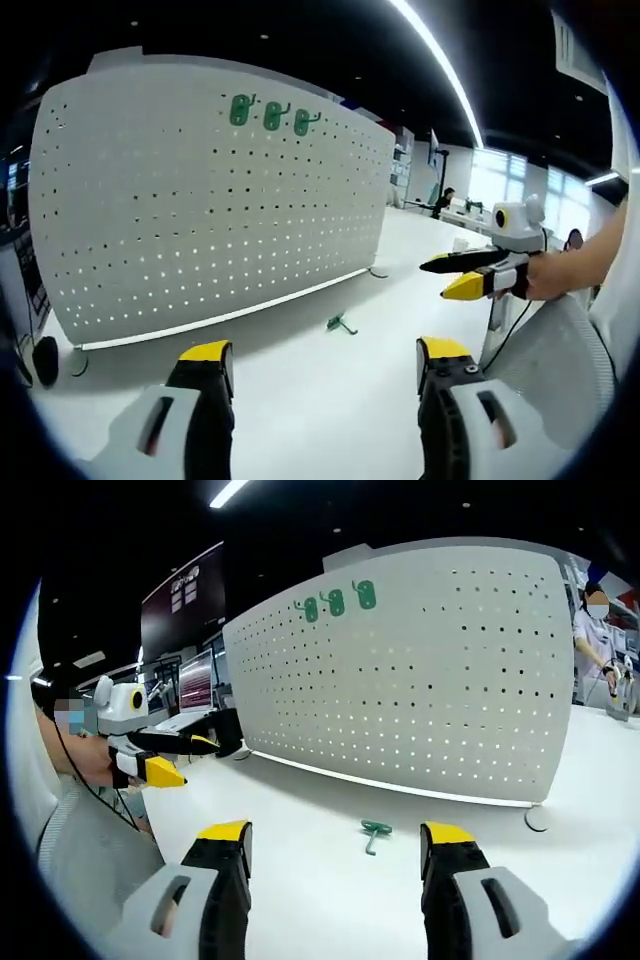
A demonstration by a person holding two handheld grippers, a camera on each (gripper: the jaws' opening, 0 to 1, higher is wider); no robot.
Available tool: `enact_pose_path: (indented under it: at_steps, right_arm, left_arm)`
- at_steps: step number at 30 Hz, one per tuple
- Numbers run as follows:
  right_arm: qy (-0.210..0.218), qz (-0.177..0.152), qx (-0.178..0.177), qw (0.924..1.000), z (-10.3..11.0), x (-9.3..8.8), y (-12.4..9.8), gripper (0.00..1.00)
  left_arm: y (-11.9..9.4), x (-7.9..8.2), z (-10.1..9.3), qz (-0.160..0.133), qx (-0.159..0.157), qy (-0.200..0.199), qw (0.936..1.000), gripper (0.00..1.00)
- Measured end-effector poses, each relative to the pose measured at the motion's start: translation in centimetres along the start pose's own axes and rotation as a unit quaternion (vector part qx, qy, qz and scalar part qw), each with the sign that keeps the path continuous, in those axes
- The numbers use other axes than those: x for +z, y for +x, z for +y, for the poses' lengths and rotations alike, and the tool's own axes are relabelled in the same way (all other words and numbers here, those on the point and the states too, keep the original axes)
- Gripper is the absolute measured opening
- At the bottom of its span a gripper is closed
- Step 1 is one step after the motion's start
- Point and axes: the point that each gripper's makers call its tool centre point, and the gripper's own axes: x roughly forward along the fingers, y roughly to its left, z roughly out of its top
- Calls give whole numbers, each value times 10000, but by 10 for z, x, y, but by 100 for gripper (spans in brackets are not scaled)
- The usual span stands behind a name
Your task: Insert the hook assembly into the mounting plate slot until the hook locks in place.
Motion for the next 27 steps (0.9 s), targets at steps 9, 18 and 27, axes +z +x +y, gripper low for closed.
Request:
enact_pose_path:
  at_steps: [9, 18, 27]
  right_arm:
    - [-12, 40, -14, 10000, 0, -1, 0, 67]
    - [-25, 64, -1, 10000, 2, 0, -1, 64]
    - [-26, 171, 58, 9998, 6, -4, 1, 63]
  left_arm:
    - [23, 1, -9, 532, -519, 512, 9959, 76]
    - [42, 5, -14, 801, -844, 798, 9900, 76]
    - [56, 2, -20, 1123, -1159, 1117, 9805, 77]
